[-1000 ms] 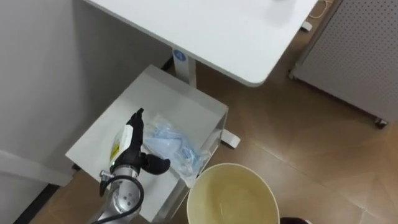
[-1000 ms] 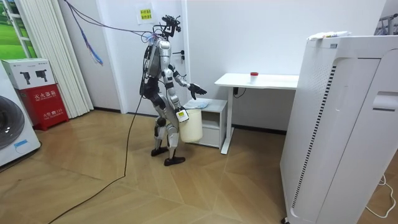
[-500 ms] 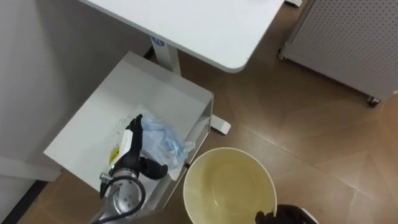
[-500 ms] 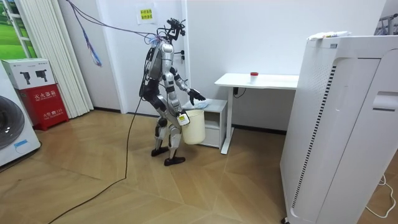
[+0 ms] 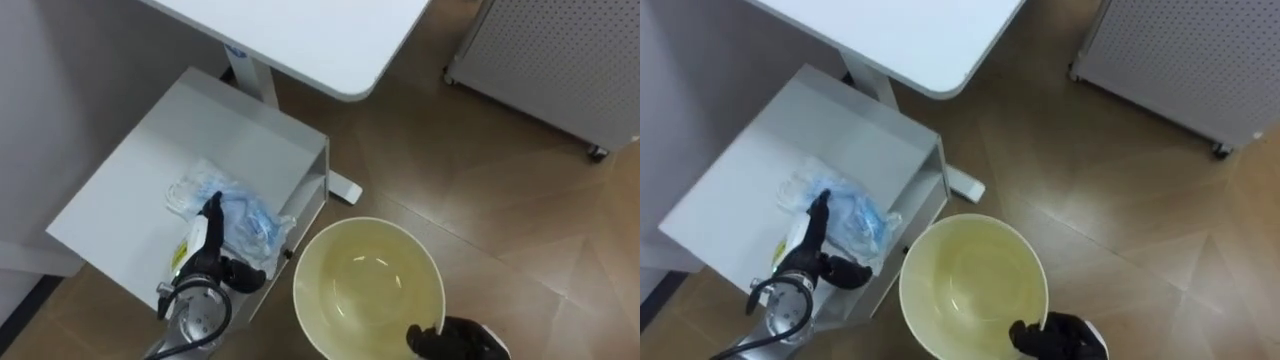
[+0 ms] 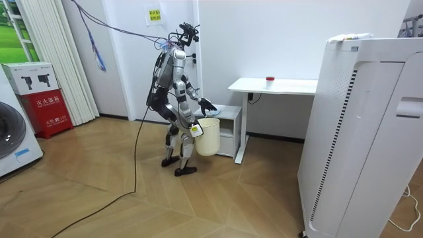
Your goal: Pick garbage
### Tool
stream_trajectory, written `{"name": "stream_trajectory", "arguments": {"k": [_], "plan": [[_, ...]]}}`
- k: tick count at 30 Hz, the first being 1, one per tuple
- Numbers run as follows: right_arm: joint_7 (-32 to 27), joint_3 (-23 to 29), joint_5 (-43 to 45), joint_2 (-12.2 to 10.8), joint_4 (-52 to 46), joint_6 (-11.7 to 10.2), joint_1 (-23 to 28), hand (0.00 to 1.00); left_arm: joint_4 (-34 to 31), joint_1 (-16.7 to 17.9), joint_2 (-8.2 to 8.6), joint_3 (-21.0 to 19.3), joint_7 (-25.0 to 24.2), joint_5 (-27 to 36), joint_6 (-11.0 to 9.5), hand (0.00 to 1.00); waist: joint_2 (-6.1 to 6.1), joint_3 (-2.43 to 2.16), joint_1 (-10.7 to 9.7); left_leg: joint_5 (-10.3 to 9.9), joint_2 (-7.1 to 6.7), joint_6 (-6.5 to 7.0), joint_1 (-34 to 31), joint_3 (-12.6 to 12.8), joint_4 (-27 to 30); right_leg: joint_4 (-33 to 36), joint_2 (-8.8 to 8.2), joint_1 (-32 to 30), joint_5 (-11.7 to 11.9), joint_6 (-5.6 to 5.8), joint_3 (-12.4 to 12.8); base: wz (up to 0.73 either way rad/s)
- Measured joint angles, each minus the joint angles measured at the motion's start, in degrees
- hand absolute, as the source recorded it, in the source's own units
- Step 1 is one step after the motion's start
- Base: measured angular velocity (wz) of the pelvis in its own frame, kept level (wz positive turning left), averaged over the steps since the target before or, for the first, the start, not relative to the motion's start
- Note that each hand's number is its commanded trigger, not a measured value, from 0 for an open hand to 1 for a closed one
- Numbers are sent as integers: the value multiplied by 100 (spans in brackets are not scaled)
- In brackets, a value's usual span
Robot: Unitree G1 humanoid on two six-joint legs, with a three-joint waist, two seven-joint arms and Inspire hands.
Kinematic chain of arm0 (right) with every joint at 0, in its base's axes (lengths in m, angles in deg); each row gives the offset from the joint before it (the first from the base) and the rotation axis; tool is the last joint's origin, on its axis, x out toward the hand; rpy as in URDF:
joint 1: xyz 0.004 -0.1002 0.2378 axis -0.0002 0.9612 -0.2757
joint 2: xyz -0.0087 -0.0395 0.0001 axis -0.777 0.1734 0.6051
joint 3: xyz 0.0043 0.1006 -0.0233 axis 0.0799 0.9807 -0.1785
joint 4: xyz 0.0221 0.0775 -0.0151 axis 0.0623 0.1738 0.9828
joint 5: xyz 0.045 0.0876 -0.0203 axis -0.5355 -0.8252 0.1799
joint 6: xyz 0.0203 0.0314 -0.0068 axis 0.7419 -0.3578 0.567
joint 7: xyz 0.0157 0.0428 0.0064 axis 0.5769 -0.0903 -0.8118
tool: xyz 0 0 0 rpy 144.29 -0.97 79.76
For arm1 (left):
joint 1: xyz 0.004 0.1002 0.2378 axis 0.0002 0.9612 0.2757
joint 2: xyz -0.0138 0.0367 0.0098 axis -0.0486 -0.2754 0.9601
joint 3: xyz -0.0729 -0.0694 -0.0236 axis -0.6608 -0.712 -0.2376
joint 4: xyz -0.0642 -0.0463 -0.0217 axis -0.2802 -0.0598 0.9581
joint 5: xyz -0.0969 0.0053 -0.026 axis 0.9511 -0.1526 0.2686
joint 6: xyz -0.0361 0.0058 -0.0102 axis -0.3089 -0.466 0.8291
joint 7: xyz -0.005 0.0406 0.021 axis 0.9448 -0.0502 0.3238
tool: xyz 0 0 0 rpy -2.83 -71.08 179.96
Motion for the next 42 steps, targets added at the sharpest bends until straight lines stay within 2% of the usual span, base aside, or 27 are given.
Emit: {"name": "stream_trajectory", "arguments": {"k": [1, 3, 11, 14, 28, 32, 34, 35, 37, 39, 40, 42], "plan": [[-29, -2, -4, -33, -4, -2, 2, 100, 15, -10, -56, -15, 23, 16, -24, 100, -25, -6, 0, -1, 11, -1, 1, 17, 11, 25, 3, -10, -9, -14, 1, -5], [-132, -119, -4, -119, -25, -81, 6, 100, 39, -24, -273, -49, 17, 163, -95, 100, -62, -4, -23, -10, 85, -17, -10, 86, 58, 32, 44, -17, -17, -64, -29, -5], [-146, -222, -13, -117, -320, -173, 162, 100, 158, -61, -427, -38, 27, 254, -167, 100, -64, -13, -64, -37, 225, -47, -309, 72, 214, 41, 105, -225, 68, -121, -135, 2], [-150, -222, -14, -114, -383, -174, 173, 100, 201, -57, -422, -29, 19, 258, -166, 100, -64, -14, -62, -88, 283, -45, -389, 76, 289, 39, 152, -271, 94, -122, -141, -10], [-166, -245, -112, -107, -427, -236, 231, 100, 243, -31, -410, 24, -10, 300, -182, 100, -56, -22, -47, -105, 278, -52, -390, 102, 279, 89, 132, -291, 124, -151, -166, 0], [-183, -437, -158, -99, -416, -295, 315, 100, 231, 104, -306, 313, -28, 306, -181, 100, -65, -28, -48, -106, 270, -52, -241, 86, 272, 89, 124, -142, 117, -151, -166, 1], [-143, -443, -232, -111, -363, -304, 319, 100, 193, 135, -186, 356, -36, 300, -182, 100, -69, -32, -44, -105, 210, -50, -163, 50, 241, 104, 82, -73, 108, -143, -172, 9], [-119, -437, -252, -115, -300, -316, 316, 100, 180, 142, -58, 350, -46, 297, -182, 100, -72, -33, -33, -102, 167, -50, -91, 45, 213, 114, 42, -9, 96, -132, -178, 6], [-96, -438, -252, -151, -175, -310, 301, 100, 128, 201, 111, 358, -83, 201, -193, 100, -102, -51, 13, -109, 189, -44, 41, 85, 195, 97, 44, 112, 88, -119, -161, -3], [-55, -440, -243, -219, 19, -324, 261, 100, -140, 434, 219, 560, -135, 93, -221, 100, -127, -99, 6, -105, 179, -58, 191, 104, 55, -46, 51, 260, 121, -100, -161, -4], [-52, -440, -243, -230, 46, -319, 261, 100, -214, 493, 255, 624, -146, 73, -228, 100, -128, -100, 13, -89, 175, -62, 236, 109, 4, -100, 58, 311, 146, -97, -162, 0], [-55, -450, -265, -270, 136, -315, 290, 100, -316, 714, 442, 864, -195, -131, -229, 100, -115, -125, 14, -39, 174, -25, 391, 125, -142, -294, 73, 497, 211, -76, -205, 0]]}}
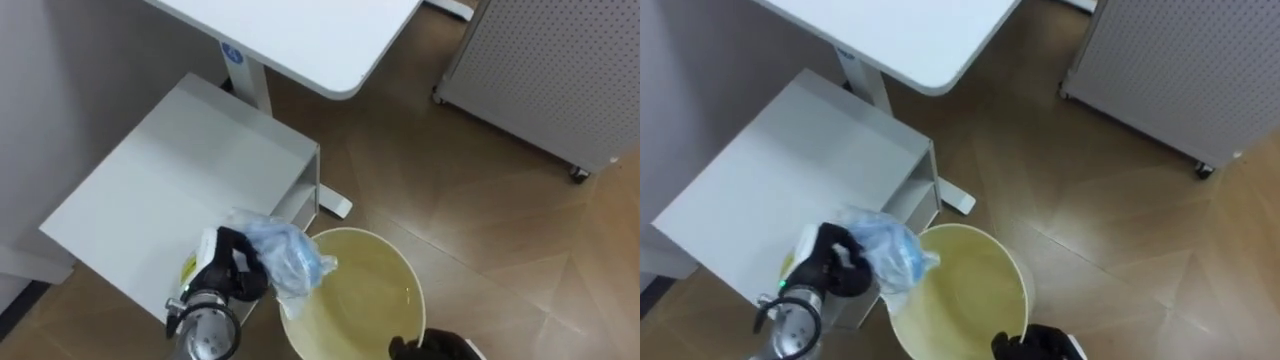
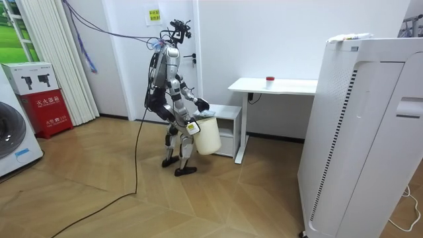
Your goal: Pick garbage
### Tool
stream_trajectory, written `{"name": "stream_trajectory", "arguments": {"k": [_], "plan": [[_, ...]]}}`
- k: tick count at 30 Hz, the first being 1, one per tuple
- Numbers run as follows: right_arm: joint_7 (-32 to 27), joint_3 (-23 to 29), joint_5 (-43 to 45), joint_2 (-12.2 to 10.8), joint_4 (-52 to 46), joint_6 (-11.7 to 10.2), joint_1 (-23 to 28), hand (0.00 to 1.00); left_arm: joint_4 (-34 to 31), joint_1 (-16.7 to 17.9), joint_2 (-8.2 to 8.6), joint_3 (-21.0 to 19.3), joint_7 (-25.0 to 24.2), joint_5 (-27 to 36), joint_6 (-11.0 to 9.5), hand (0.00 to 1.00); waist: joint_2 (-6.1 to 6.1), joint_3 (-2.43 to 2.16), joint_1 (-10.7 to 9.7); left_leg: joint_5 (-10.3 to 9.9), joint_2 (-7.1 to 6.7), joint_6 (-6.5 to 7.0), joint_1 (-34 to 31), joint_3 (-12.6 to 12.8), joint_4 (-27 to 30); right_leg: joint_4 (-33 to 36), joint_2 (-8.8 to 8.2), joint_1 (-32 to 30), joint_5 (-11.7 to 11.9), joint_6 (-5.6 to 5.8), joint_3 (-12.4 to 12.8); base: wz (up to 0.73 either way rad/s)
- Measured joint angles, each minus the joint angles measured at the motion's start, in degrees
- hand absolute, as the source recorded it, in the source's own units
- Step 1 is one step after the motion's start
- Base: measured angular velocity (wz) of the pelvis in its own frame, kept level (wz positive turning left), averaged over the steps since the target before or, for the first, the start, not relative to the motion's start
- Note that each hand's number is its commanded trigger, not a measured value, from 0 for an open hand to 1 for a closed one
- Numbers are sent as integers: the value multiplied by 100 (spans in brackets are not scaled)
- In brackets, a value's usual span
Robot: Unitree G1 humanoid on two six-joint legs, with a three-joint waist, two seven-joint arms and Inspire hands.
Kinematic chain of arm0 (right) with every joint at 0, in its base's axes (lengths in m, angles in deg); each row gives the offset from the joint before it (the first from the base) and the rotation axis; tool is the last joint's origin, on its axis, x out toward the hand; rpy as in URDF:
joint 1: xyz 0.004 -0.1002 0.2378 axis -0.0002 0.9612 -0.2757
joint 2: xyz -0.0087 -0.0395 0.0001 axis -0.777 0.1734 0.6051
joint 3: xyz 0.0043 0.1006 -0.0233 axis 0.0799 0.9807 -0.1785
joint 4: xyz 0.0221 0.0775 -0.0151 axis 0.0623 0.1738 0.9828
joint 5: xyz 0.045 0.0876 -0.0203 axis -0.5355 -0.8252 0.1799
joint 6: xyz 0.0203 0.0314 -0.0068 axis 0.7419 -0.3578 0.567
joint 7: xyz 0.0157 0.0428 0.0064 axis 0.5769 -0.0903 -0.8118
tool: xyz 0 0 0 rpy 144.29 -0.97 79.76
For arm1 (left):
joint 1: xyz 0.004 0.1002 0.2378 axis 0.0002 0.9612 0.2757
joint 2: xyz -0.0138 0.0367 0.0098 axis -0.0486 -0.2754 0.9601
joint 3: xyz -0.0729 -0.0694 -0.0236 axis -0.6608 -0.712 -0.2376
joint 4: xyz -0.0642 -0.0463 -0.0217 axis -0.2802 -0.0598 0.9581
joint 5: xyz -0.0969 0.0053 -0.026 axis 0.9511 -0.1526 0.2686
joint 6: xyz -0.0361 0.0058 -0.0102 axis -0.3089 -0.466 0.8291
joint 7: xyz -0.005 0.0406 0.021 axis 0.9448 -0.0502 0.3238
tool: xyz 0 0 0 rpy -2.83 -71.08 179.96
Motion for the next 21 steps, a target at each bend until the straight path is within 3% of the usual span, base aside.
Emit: {"name": "stream_trajectory", "arguments": {"k": [6, 9, 10, 11, 12, 13, 15, 21], "plan": [[-15, 0, -259, -39, 192, -6, -52, 100, -1, 201, 515, 627, -547, -26, 51, 100, 17, -46, 136, 45, -93, 39, 169, 18, -177, -136, -27, 137, 37, 80, 59, 0], [-6, -1, -265, -59, 199, -2, -101, 100, -8, 207, 609, 851, -813, -212, 145, 99, 19, -47, 201, 38, -96, 47, 160, 18, -185, -159, -20, 137, 40, 88, 54, 0], [-6, -5, -275, -66, 205, 2, -118, 100, -8, 207, 616, 906, -850, -245, 171, 73, 21, -48, 206, 38, -96, 47, 161, 18, -190, -161, -22, 137, 40, 88, 54, 0], [-6, -27, -307, -73, 208, 3, -138, 100, -9, 207, 636, 1011, -924, -253, 210, 56, 22, -50, 217, 38, -106, 47, 164, 16, -205, -164, -28, 137, 39, 89, 53, 0], [-6, -42, -311, -73, 203, -1, -139, 100, -19, 207, 655, 1103, -981, -253, 260, 6, 29, -54, 232, 40, -107, 48, 169, 15, -223, -168, -33, 137, 39, 90, 54, 0], [-6, -42, -314, -71, 204, -1, -138, 100, -27, 210, 662, 1137, -1015, -254, 281, 0, 35, -58, 242, 40, -108, 48, 170, 15, -227, -169, -34, 137, 38, 90, 54, 0], [-7, -45, -333, -60, 208, 4, -135, 100, -119, 215, 673, 1241, -1128, -253, 393, 0, 52, -69, 260, 51, -121, 50, 179, 16, -261, -177, -46, 137, 37, 92, 55, 0], [-18, -43, -304, -44, 353, 19, -154, 100, -306, 260, 681, 1390, -1360, -241, 425, 0, 51, -77, 267, 110, -207, 68, 259, 23, -378, -186, -122, 174, 28, 108, 54, 4]]}}
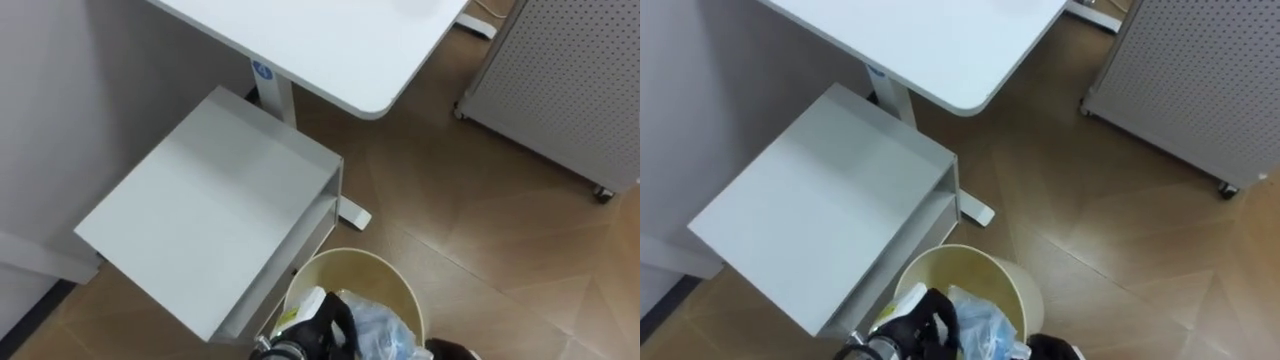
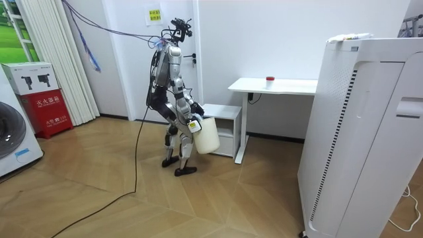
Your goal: Pick garbage
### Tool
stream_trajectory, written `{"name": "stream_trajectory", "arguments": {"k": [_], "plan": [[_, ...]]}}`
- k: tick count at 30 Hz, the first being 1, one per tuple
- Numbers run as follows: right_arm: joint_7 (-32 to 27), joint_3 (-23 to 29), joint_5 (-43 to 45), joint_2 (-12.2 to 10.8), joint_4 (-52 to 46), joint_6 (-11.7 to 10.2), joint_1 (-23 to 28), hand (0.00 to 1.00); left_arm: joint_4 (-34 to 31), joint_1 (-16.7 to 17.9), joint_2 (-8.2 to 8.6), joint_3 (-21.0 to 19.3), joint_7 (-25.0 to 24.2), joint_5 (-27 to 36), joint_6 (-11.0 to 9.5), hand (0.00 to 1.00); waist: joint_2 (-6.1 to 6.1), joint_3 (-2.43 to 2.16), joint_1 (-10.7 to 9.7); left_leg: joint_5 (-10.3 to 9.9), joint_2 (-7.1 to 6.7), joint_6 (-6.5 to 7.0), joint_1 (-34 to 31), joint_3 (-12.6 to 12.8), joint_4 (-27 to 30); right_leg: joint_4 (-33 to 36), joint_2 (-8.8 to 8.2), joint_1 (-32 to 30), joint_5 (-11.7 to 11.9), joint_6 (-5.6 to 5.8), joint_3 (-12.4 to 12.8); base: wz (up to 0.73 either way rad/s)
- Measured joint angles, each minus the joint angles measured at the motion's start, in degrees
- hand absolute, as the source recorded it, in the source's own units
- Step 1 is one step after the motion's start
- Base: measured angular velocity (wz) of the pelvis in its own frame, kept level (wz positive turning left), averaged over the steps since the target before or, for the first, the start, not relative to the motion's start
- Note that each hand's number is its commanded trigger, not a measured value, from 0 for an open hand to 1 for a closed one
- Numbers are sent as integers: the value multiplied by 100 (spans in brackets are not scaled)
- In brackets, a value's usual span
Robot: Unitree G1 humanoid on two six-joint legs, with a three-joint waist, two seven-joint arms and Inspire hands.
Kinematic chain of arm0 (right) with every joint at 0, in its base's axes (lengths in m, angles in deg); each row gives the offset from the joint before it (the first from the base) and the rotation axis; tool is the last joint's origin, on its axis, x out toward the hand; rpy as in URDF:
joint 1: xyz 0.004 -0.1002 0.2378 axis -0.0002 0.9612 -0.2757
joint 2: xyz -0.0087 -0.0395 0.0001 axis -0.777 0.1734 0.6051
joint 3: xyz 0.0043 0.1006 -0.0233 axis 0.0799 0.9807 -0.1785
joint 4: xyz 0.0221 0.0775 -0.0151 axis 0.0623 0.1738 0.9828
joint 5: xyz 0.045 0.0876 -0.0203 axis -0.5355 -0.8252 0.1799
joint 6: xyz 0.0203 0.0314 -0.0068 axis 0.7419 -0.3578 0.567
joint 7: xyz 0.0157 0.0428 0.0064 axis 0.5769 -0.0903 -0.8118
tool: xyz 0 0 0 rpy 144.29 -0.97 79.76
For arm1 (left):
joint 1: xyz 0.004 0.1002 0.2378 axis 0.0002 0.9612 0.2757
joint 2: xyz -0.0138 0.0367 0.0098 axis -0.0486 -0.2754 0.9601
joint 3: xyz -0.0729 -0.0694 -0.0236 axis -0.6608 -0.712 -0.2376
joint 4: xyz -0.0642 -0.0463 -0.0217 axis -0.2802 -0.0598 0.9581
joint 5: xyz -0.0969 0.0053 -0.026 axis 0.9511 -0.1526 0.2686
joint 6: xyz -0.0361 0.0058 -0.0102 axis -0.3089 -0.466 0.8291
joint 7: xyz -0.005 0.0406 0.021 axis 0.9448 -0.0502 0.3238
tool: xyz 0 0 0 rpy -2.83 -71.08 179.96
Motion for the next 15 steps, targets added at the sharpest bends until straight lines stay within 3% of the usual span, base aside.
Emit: {"name": "stream_trajectory", "arguments": {"k": [10, 15], "plan": [[-9, 4, -24, -3, 32, 0, 29, 100, -25, 234, -9, 48, -193, -14, 1, 0, 15, -15, 14, 65, -14, 21, 133, 62, -186, -169, 3, 110, 58, 25, 2, 0], [-2, 18, 237, 14, 42, 1, 49, 100, -22, 268, -23, -187, -170, -18, 1, 0, 22, -16, 95, 63, -8, 18, 276, 61, -207, -206, 23, 253, 53, 33, 12, 0]]}}
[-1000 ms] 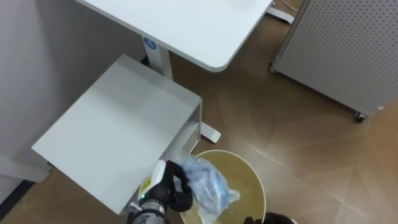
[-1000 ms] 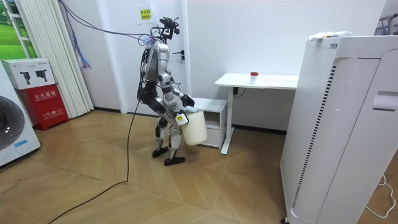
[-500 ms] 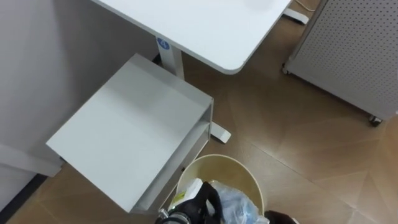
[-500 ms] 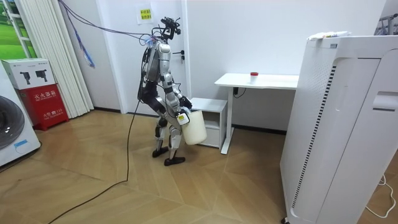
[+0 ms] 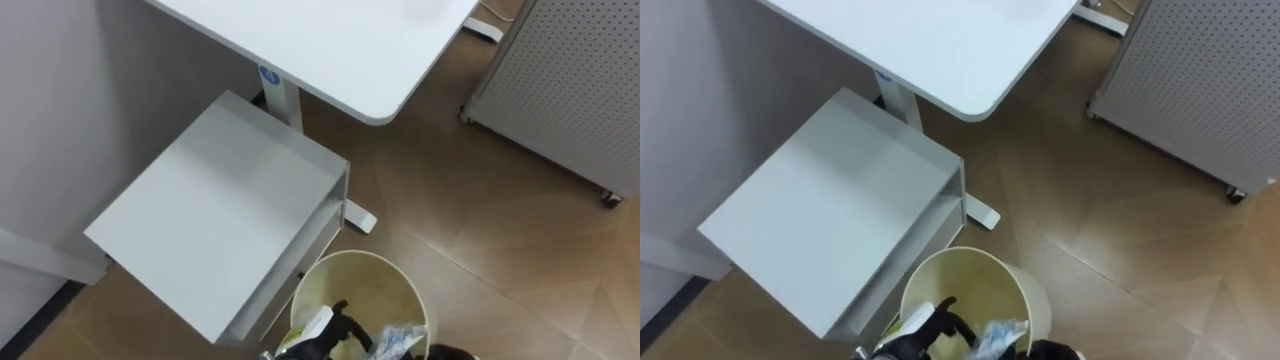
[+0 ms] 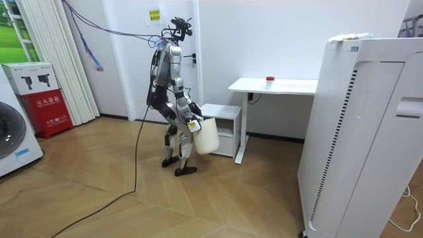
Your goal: Pick garbage
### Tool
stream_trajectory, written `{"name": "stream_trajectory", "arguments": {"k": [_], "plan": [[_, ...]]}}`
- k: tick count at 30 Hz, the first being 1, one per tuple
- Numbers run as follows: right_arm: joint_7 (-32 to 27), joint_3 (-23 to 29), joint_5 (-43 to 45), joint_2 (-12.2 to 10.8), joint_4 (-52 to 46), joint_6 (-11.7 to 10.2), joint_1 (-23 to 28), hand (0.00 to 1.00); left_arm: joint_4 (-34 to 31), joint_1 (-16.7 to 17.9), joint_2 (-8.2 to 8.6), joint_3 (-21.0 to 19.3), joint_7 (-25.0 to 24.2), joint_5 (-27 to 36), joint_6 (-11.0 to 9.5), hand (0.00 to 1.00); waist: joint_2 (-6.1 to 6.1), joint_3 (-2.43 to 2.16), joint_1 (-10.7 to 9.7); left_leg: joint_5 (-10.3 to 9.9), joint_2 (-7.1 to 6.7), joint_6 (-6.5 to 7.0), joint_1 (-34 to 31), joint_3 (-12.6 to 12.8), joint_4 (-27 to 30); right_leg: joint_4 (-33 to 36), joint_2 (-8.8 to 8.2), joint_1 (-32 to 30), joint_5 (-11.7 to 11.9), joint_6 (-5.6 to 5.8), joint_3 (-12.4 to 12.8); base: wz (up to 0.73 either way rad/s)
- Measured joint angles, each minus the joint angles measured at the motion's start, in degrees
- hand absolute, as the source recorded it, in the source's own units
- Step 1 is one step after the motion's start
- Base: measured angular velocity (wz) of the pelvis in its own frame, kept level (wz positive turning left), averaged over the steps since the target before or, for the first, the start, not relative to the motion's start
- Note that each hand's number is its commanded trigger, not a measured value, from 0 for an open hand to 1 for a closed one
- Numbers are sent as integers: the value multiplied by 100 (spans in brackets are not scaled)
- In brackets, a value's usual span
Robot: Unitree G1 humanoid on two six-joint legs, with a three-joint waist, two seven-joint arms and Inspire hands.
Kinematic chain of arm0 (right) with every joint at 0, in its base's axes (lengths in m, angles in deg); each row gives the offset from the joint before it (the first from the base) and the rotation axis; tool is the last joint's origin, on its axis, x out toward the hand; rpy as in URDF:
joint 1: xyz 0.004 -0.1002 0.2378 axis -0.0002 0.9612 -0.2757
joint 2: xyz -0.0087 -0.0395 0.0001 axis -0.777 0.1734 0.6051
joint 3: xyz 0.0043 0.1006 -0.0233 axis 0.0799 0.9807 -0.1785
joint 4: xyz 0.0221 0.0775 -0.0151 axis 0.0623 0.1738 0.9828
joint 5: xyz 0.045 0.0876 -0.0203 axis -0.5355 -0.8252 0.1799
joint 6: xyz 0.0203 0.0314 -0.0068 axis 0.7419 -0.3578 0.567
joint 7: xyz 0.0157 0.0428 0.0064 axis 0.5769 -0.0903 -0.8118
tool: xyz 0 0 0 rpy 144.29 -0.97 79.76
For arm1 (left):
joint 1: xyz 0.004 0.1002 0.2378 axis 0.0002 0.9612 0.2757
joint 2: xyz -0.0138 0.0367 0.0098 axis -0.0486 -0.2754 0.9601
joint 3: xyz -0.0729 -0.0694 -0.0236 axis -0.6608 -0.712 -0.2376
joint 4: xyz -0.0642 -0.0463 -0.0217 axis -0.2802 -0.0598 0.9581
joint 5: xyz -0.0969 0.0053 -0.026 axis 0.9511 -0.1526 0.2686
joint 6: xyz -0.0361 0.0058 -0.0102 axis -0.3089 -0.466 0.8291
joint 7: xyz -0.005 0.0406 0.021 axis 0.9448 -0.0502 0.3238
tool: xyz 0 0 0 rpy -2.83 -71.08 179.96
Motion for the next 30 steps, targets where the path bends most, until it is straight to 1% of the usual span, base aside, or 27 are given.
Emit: {"name": "stream_trajectory", "arguments": {"k": [1, 2, 4, 6, 8, 9, 10, 11, 12, 14, 15, 16, 17, 18, 19, 20, 21, 22, 23, 24, 25, 26, 27, 28, 29, 30], "plan": [[5, 13, 51, 4, 1, 1, 2, 100, 0, 0, -8, -37, -1, 0, -1, 0, 1, 0, 11, -1, -3, -1, 27, 1, -11, -1, 0, 21, -1, 1, 5, 0], [26, 43, 135, 30, -9, 3, 32, 100, -1, -3, -60, -112, -7, 2, -2, 0, 4, -1, 55, -1, -7, -1, 82, 4, -41, -16, 0, 73, -1, 1, 7, 0], [113, 46, 144, 107, -5, 16, 50, 100, -2, 4, -92, -112, -8, -22, -3, 0, 14, -5, 132, 8, -19, -14, 232, 16, -122, -64, 2, 209, 0, 1, 11, 0], [189, 48, 145, 181, 0, 90, 76, 100, -2, 21, -178, -117, -9, -66, -3, 0, 29, -14, 140, 25, -73, -31, 420, 11, -258, -118, -12, 362, 1, 9, 23, 0], [230, 56, 142, 266, 2, 192, 104, 100, -12, 26, -235, -190, -10, -137, -2, 0, 82, -46, 165, 45, -91, -40, 608, 24, -349, -190, -7, 536, 6, 21, 33, -4], [228, 89, 141, 274, 21, 231, 114, 100, -23, 27, -278, -273, -9, -148, -3, 0, 82, -47, 174, 58, -105, -41, 727, 46, -417, -219, -10, 630, 2, 30, 50, -4], [228, 132, 143, 280, 25, 247, 125, 100, -30, 29, -282, -313, -9, -161, -3, 0, 86, -49, 179, 58, -107, -41, 776, 49, -439, -243, -5, 682, 1, 35, 54, -7], [239, 228, 164, 286, 30, 248, 186, 100, -33, 48, -284, -364, -6, -191, -8, 0, 94, -55, 204, 66, -111, -52, 926, 67, -536, -333, 29, 813, 19, 59, 88, -12], [286, 324, 236, 292, 33, 247, 259, 100, -48, 104, -283, -436, 4, -197, -25, 0, 87, -55, 220, 77, -145, -63, 1116, 77, -666, -421, 53, 965, 27, 78, 136, -15], [301, 335, 270, 328, 57, 244, 333, 100, -131, 229, -316, -486, 43, -201, -93, 0, 84, -58, 222, 81, -199, -67, 1387, 81, -847, -516, 54, 1177, 21, 100, 170, -17], [332, 341, 286, 356, 60, 244, 377, 100, -176, 270, -345, -496, 67, -201, -139, 0, 76, -60, 218, 81, -206, -68, 1502, 106, -921, -570, 72, 1277, 17, 121, 196, -14], [341, 375, 295, 363, 58, 246, 398, 100, -235, 296, -370, -507, 68, -201, -143, 0, 66, -69, 220, 84, -208, -72, 1551, 122, -961, -601, 83, 1314, 23, 129, 214, -11], [348, 494, 294, 368, -4, 247, 469, 100, -443, 365, -443, -557, 70, -216, -157, 0, 38, -80, 221, 90, -211, -73, 1635, 150, -1009, -636, 86, 1382, 22, 135, 224, -9], [353, 562, 291, 386, -102, 245, 556, 100, -747, 456, -558, -566, 78, -230, -205, 0, 18, -87, 215, 90, -207, -74, 1712, 154, -1027, -697, 101, 1466, 26, 145, 226, -8], [357, 604, 295, 385, -104, 245, 590, 100, -849, 490, -604, -574, 85, -243, -256, 0, -2, -101, 214, 90, -208, -74, 1773, 162, -1039, -731, 108, 1520, 29, 151, 231, -8], [366, 713, 328, 377, -96, 248, 654, 100, -987, 534, -645, -671, 90, -271, -318, 0, -36, -113, 218, 89, -200, -75, 1896, 168, -1091, -828, 142, 1655, 42, 173, 248, -15], [399, 847, 386, 352, -79, 248, 725, 100, -1195, 647, -702, -793, 133, -313, -319, 0, -89, -145, 216, 87, -201, -79, 2048, 186, -1177, -937, 196, 1787, 61, 203, 325, -22], [419, 903, 419, 342, -79, 247, 770, 100, -1329, 722, -761, -824, 155, -314, -322, 0, -129, -170, 229, 85, -204, -82, 2135, 234, -1230, -967, 211, 1835, 65, 209, 357, -42], [456, 971, 492, 336, -83, 247, 844, 100, -1604, 897, -861, -937, 203, -389, -324, 0, -211, -218, 266, 77, -200, -93, 2328, 368, -1321, -1039, 273, 1953, 81, 231, 477, -55], [455, 994, 533, 323, -84, 246, 938, 100, -1776, 1052, -925, -1035, 286, -435, -346, 0, -272, -255, 266, 52, -198, -108, 2538, 468, -1392, -1127, 318, 2116, 99, 236, 506, -55], [452, 994, 552, 318, -94, 246, 990, 100, -1861, 1109, -957, -1048, 320, -426, -348, 0, -317, -273, 266, 39, -194, -110, 2634, 527, -1425, -1146, 335, 2181, 98, 237, 545, -51], [446, 995, 570, 317, -134, 248, 1097, 100, -1983, 1203, -1016, -1119, 362, -423, -388, 0, -379, -310, 279, 9, -182, -117, 2773, 569, -1451, -1212, 386, 2294, 110, 256, 630, -48], [442, 1006, 568, 319, -174, 251, 1151, 100, -2185, 1322, -1078, -1203, 395, -426, -393, 0, -427, -330, 284, -35, -167, -134, 2915, 663, -1501, -1241, 431, 2361, 122, 269, 631, -50], [442, 1028, 568, 327, -216, 251, 1180, 100, -2359, 1402, -1116, -1242, 396, -426, -392, 0, -435, -334, 288, -69, -147, -141, 2971, 722, -1519, -1271, 456, 2375, 140, 271, 618, -63], [448, 1132, 616, 326, -269, 250, 1236, 100, -2730, 1568, -1219, -1336, 398, -472, -409, 0, -459, -349, 378, -123, -89, -143, 3095, 921, -1555, -1311, 479, 2425, 188, 269, 588, -88], [446, 1195, 718, 329, -265, 251, 1257, 100, -2990, 1680, -1227, -1461, 407, -487, -427, 0, -475, -354, 492, -183, -76, -166, 3246, 1107, -1583, -1331, 454, 2491, 228, 244, 399, -93]]}}
